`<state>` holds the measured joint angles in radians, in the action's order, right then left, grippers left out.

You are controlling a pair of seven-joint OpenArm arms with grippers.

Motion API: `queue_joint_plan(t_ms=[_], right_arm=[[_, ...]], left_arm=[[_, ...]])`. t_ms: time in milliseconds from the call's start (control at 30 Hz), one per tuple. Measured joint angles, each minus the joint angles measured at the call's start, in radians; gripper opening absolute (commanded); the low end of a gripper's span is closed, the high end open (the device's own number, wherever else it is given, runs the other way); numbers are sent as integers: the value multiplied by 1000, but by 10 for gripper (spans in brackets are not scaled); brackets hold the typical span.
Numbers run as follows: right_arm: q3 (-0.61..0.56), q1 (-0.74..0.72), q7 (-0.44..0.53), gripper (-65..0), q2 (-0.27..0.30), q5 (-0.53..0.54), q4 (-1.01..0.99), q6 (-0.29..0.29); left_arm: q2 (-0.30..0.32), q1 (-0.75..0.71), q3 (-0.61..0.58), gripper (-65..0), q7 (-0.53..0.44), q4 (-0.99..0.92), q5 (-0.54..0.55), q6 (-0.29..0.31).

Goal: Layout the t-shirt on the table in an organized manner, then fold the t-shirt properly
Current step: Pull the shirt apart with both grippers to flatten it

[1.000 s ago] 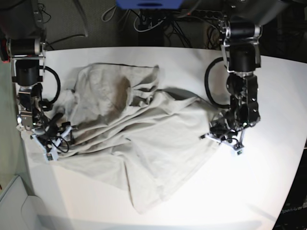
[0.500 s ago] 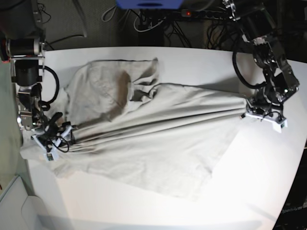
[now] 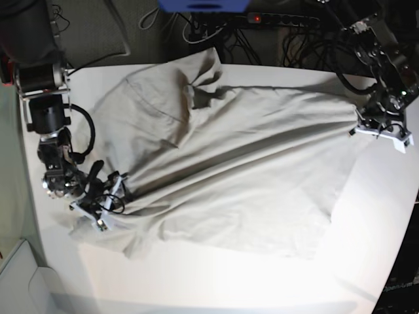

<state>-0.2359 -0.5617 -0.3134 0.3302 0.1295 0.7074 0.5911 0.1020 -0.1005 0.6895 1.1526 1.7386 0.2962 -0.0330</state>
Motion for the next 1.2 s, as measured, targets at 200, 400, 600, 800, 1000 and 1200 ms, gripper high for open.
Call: queue_joint_plan(t_ms=[200, 400, 600, 800, 1000, 1200], right_arm=[[-69, -3, 1, -307, -6, 1, 0, 0], [-77, -15, -5, -307, -36, 1, -1, 0], [-68, -32, -19, -310, -30, 0, -1, 0], [-64, 9, -92, -310, 23, 0, 196, 0], [22, 165, -234, -307, 40, 6, 529, 14], [158, 334, -354, -308, 13, 6, 713, 5]], left_arm=[[-24, -64, 25, -645, 4, 37, -2, 0], [-40, -93, 23, -644, -4, 137, 12, 2], [-44, -121, 34, -641, 3, 181, 7, 1], [-48, -169, 111, -641, 11, 202, -8, -1], [-30, -200, 107, -640, 5, 203, 4, 1], [-24, -189, 99, -616, 0, 203, 11, 3]])
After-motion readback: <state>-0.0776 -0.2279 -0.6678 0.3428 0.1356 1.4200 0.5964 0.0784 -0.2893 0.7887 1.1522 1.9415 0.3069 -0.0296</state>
